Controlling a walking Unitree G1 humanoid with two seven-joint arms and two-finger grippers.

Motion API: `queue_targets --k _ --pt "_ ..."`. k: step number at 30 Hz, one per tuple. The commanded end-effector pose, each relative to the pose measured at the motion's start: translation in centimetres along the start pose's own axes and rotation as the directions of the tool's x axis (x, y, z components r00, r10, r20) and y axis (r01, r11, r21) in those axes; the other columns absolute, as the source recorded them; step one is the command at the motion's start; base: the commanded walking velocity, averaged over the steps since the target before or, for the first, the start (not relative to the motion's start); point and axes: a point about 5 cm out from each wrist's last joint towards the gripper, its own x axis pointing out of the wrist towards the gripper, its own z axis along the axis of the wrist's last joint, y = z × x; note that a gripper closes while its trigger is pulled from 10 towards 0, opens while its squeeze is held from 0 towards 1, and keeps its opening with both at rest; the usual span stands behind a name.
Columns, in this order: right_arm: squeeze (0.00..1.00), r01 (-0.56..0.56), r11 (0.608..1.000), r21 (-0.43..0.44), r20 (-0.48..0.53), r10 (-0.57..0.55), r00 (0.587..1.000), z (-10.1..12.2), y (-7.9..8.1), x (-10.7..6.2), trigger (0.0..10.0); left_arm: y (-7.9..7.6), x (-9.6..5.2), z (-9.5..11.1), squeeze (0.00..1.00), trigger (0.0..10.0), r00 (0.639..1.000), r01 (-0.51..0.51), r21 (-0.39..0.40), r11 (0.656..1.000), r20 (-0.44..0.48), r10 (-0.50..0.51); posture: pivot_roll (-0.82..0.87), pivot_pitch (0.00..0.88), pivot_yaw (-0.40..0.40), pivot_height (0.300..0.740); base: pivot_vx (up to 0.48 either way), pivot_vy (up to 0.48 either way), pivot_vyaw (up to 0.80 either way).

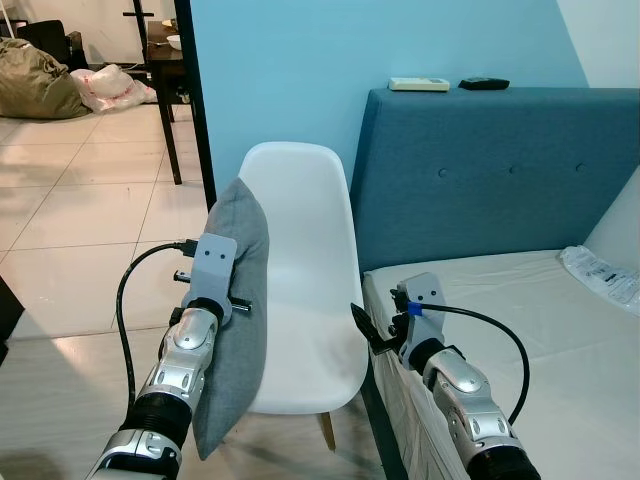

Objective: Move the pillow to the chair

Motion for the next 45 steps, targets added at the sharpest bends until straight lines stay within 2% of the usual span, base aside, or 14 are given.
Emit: queue_targets --k 1,37,45 --pt "0.0 -0.015 1.0 0.011 0.004 0.015 1.0 -0.1 0.4 -0.1 10.0 0.1 0.4 1.5 0.0 10.0 0.998 -0.005 0.004 1.0 0.066 0.005 -0.11 0.0 -0.031 0.74 0.285 0.0 0.0" --pt "0.0 -0.011 1.0 0.024 0.005 0.011 1.0 -0.2 0.9 -0.1 10.0 -1.0 0.5 1.4 0.0 10.0 0.998 0.043 -0.013 0.999 0.05 -0.043 -0.13 0.0 -0.001 0.74 0.325 0.0 0.0" --pt "0.0 0.038 0.999 0.037 0.015 -0.038 0.999 -0.1 0.4 -0.2 10.0 -1.2 0.2 0.8 0.0 10.0 0.998 0.052 -0.022 0.998 0.028 -0.051 -0.13 0.0 0.001 0.74 0.362 0.0 0.0"
